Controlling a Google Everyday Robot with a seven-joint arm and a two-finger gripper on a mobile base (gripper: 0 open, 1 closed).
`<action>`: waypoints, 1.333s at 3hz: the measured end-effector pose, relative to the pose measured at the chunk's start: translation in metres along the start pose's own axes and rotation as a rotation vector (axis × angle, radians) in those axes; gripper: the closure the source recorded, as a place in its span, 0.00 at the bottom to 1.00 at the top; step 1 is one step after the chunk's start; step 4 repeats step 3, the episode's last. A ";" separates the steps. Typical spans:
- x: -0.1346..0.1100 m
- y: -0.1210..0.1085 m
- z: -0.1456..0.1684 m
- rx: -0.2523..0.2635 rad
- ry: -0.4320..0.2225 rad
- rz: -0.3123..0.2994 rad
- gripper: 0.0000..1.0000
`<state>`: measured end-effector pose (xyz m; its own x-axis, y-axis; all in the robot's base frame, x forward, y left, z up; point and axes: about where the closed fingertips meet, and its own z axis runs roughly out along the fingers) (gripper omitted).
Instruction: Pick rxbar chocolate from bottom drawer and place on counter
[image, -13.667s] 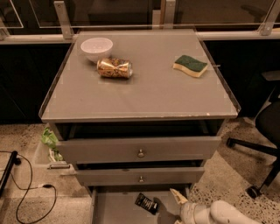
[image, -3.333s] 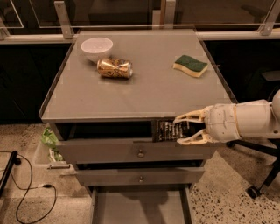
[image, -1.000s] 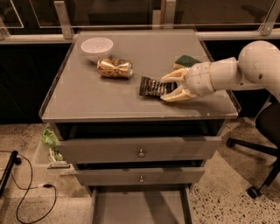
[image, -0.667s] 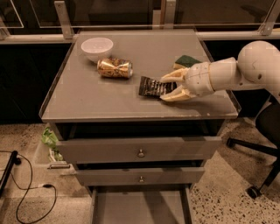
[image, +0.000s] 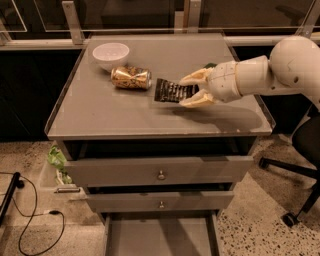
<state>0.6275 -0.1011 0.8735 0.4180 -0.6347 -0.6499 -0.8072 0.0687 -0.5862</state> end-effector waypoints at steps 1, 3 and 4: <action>0.000 0.000 0.000 0.000 0.000 0.000 0.04; 0.000 0.000 0.000 0.000 0.000 0.000 0.00; 0.000 0.000 0.000 0.000 0.000 0.000 0.00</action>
Offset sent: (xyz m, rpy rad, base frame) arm 0.0000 0.0000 0.0000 0.0000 0.0000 0.0000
